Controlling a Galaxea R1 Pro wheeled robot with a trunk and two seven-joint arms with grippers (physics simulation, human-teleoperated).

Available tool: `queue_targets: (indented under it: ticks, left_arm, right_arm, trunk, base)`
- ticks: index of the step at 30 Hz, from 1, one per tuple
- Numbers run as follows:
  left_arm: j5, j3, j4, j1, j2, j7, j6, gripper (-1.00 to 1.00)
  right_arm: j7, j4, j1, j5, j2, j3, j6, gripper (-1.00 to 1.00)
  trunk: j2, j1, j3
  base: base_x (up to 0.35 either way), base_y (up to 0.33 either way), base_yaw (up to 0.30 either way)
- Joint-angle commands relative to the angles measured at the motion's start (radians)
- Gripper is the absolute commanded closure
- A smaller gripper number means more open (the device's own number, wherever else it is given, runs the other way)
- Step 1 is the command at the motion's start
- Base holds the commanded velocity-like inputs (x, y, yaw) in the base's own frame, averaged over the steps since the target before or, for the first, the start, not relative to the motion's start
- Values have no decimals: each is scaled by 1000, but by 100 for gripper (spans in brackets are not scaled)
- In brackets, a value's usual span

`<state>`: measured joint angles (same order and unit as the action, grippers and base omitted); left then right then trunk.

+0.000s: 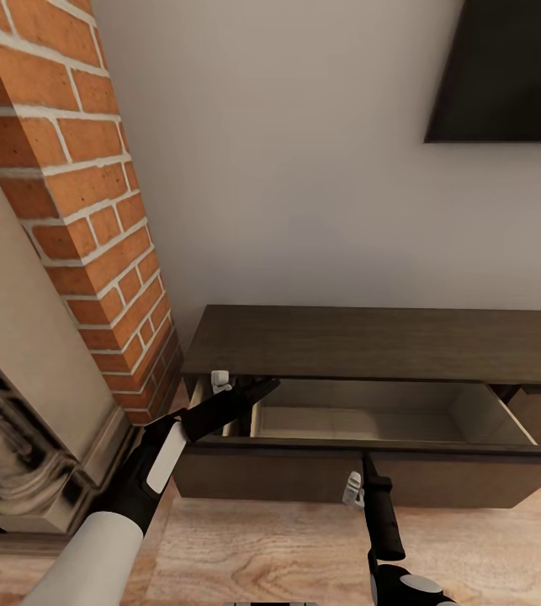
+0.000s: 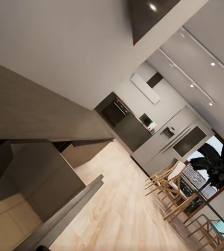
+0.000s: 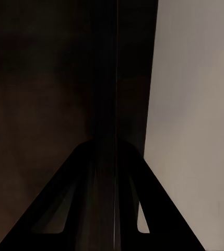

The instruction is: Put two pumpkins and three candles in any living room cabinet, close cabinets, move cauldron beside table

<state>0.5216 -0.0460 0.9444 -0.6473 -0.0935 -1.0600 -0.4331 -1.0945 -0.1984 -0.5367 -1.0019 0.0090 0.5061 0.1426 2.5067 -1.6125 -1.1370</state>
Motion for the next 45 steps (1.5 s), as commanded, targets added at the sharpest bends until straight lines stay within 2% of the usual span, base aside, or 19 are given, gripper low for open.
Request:
queue_targets:
  ticks: [1,34,35,45]
  left_arm:
    - [0,0,0,0,0,0,0,-100]
    - [0,0,-1,0,1,0,0,-100]
    - [0,0,-1,0,1,0,0,-100]
    - [0,0,-1,0,0,0,0,-100]
  right_arm:
    - [46,54,1,3,0,-3,0,100]
    - [65,55,0,4,2,-3,2,100]
    - [65,56,1,4,1,-3,2,-100]
    - [65,62,0,3,2,-3,3,-100]
  trunk:
    - [0,0,0]
    - [0,0,0]
    - [0,0,0]
    - [0,0,0]
  base:
    - [0,0,0]
    - [0,0,0]
    - [0,0,0]
    - [0,0,0]
